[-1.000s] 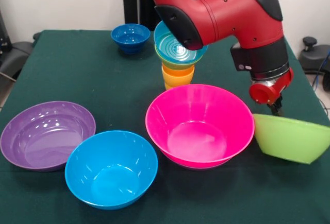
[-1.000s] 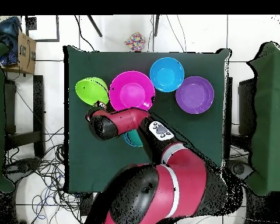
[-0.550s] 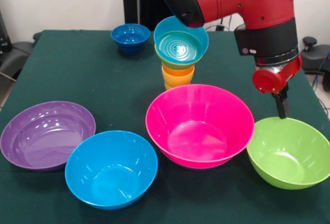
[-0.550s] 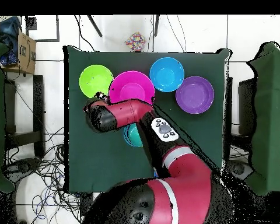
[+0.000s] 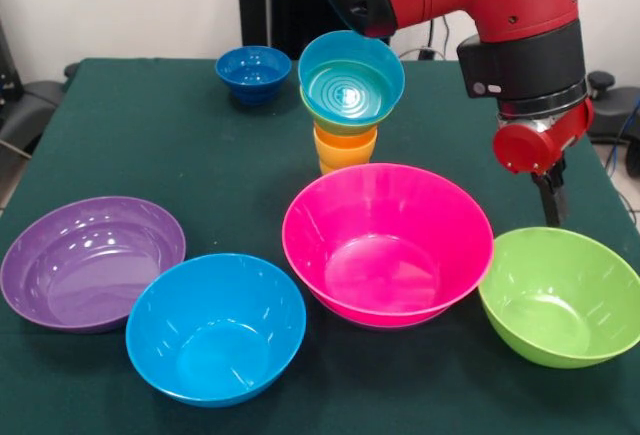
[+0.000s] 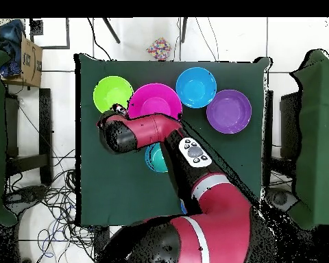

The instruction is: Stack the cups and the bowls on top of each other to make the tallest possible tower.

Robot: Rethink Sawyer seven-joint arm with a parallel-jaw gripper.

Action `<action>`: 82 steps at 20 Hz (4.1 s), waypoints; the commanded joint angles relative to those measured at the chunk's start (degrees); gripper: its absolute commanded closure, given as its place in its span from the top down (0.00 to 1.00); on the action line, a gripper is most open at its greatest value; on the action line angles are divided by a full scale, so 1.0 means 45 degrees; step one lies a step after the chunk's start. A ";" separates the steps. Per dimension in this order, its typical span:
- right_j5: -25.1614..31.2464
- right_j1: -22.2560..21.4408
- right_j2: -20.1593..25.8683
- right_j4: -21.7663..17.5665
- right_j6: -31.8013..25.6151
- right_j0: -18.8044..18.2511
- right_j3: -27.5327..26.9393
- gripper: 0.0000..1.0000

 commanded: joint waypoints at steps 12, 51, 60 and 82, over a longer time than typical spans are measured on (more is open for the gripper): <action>-0.0310 0.0536 0.0509 -0.0333 0.1540 -0.0148 0.0288 1.00; -0.2115 0.1656 -0.1072 -0.1373 0.1252 0.0390 -0.0580 0.00; -0.0495 0.0605 -0.0712 -0.0366 0.1528 0.0450 0.0058 0.00; -0.0021 0.0785 -0.1452 -0.0118 0.1620 0.0775 -0.0003 1.00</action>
